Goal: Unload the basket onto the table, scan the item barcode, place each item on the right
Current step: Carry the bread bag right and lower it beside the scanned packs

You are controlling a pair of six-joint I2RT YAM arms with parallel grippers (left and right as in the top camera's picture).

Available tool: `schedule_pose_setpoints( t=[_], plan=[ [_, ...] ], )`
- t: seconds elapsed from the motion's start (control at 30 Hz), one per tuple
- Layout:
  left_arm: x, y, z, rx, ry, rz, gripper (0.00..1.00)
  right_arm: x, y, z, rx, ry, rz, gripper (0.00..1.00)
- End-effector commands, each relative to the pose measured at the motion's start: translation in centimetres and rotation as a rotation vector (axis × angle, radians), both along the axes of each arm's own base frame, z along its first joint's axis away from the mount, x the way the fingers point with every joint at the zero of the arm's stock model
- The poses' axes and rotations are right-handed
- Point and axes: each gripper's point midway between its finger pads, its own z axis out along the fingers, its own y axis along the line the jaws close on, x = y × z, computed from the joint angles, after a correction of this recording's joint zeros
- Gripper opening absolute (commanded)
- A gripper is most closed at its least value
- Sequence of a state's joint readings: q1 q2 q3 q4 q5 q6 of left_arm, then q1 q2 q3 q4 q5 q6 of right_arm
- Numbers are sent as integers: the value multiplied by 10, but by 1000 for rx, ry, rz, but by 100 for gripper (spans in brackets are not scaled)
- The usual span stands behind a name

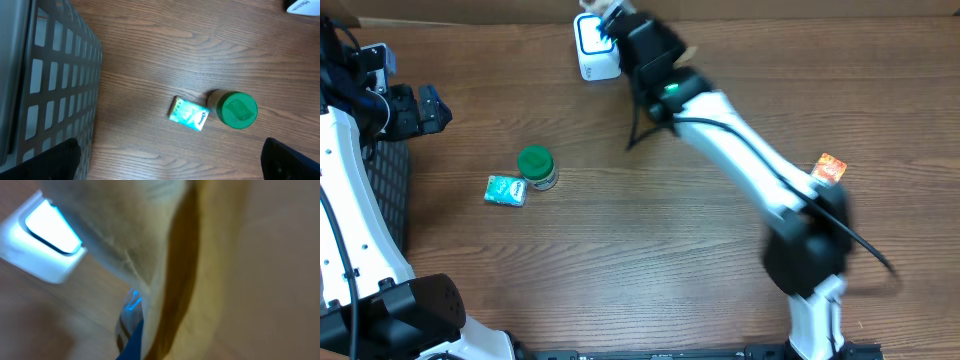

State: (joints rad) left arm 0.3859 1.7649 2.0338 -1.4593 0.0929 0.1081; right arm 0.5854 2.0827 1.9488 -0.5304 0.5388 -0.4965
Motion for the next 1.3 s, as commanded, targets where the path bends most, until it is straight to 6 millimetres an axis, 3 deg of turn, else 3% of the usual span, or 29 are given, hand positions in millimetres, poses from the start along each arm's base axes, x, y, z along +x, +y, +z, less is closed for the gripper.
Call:
schedule_pose_setpoints(
  t=[0.0, 0.07, 0.17, 0.3, 0.37, 0.7, 0.9, 1.13, 1.27],
  plan=[
    [0, -3, 13, 20, -34, -21, 100, -54, -10, 88, 473, 76, 24, 4],
    [0, -3, 13, 20, -34, -21, 100, -83, -28, 91, 598, 207, -12, 4],
    [0, -3, 13, 20, -34, -21, 100, -115, -73, 81, 708, 369, -192, 4],
    [0, -3, 13, 20, -34, -21, 100, -143, -131, 42, 696, 548, -434, 4],
    [0, -3, 13, 20, -34, -21, 100, -151, -150, 22, 688, 611, -522, 4],
    [0, -3, 13, 20, -34, -21, 100, -171, -203, -92, 727, 795, -792, 4],
    [0, -3, 13, 20, -34, -21, 99, -178, -228, -143, 744, 802, -867, 4],
    [0, -3, 13, 20, -34, -21, 99, -189, -255, -161, 764, 810, -952, 4],
    [0, -3, 13, 20, -34, -21, 100, -193, -265, -162, 772, 814, -986, 15]
  ],
)
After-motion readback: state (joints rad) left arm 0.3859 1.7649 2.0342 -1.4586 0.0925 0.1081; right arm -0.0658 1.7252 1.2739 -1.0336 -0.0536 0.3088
